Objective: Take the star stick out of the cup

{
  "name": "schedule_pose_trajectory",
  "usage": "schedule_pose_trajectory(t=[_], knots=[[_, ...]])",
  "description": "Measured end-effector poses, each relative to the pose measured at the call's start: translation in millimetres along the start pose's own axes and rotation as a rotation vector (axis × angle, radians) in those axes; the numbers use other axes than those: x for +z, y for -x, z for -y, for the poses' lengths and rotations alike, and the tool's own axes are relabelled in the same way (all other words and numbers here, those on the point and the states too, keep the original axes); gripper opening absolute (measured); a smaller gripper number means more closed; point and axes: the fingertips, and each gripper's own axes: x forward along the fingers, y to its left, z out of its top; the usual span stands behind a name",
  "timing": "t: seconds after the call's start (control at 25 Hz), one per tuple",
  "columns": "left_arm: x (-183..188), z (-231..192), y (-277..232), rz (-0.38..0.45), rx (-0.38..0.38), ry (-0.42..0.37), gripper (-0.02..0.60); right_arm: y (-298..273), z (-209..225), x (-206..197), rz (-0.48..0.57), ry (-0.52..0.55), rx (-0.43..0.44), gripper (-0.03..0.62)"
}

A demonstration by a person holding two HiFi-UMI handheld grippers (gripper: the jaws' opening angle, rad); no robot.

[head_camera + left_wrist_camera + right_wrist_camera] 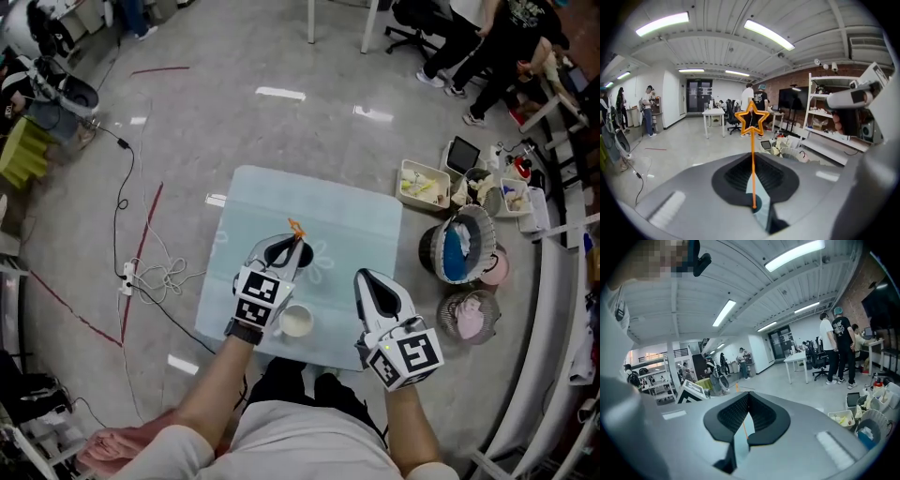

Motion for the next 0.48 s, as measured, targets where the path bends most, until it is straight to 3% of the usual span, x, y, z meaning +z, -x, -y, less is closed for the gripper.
schedule_pose_trajectory(t=[0.48], knots=[[65.7, 43.0, 92.5, 0.151, 0.097, 0.007, 0.02, 49.0, -25.2, 33.7, 0.07, 0.08, 0.1, 0.011]])
